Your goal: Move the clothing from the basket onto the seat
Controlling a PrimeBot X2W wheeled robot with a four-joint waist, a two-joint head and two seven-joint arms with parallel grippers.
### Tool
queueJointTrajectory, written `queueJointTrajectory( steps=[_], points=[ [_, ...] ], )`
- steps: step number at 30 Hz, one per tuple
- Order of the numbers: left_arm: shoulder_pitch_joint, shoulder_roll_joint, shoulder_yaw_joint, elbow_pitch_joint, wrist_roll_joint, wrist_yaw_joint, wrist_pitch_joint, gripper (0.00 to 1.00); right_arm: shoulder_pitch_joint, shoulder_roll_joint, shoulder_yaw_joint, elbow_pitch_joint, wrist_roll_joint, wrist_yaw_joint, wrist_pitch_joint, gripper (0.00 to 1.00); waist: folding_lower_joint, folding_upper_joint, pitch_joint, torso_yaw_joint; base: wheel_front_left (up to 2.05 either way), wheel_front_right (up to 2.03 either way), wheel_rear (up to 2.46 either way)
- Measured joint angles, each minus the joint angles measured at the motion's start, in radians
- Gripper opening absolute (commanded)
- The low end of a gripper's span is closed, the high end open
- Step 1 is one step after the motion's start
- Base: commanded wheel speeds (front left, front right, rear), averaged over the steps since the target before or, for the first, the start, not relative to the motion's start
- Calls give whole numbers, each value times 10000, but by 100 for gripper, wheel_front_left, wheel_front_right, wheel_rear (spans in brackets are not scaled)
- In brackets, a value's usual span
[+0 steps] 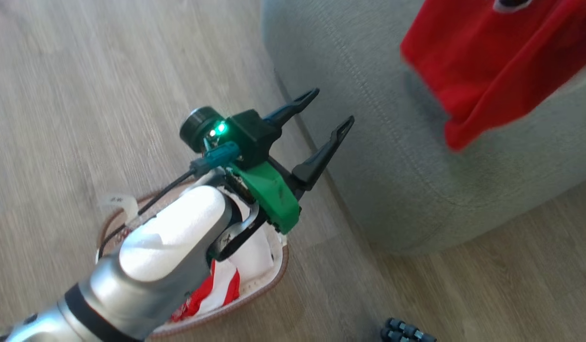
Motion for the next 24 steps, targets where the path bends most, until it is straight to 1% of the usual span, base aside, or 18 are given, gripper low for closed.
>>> queueJointTrajectory(
  steps=[6, 9, 13, 15, 16, 19, 22, 24],
  points=[
    [-531, -44, -199, 58, 236, -163, 142, 100, -1144, -959, -334, 844, 259, 0, -44, 0, 0, 0, 892, 381, 0, 0, 0],
    [-832, -56, -217, 96, 301, -188, 161, 100, -1756, -1235, -435, 1302, 251, 0, -48, 0, 0, 0, 1334, 566, 0, 0, 0],
    [-1256, -109, -238, 128, 412, -270, 286, 100, -2460, -1538, -470, 2359, 35, 0, -77, 0, 0, 0, 1912, 820, 0, 0, 0],
    [-1429, -155, -251, 161, 464, -314, 320, 100, -2653, -1653, -303, 2934, -148, 0, -86, 0, 1, 0, 2181, 958, 0, 0, 0],
    [-1429, -155, -251, 161, 464, -314, 320, 100, -2653, -1653, -303, 2934, -148, 0, -86, 0, 1, 0, 2181, 958, 0, 0, 0],
    [-1549, -228, -255, 249, 464, -347, 318, 100, -2841, -1682, 186, 3904, -401, 2, -17, 0, 1, 0, 2512, 1171, 0, 0, 0],
    [-1618, -234, -263, 416, 464, -357, 305, 100, -2917, -1546, 640, 4654, -272, 0, 454, 0, 1, 0, 2717, 1369, 0, 0, 0],
    [-1639, -238, -263, 460, 464, -362, 278, 100, -2944, -1452, 1135, 5037, -226, 2, 955, 0, 0, 0, 2797, 1462, 0, 0, 0]
  ],
)
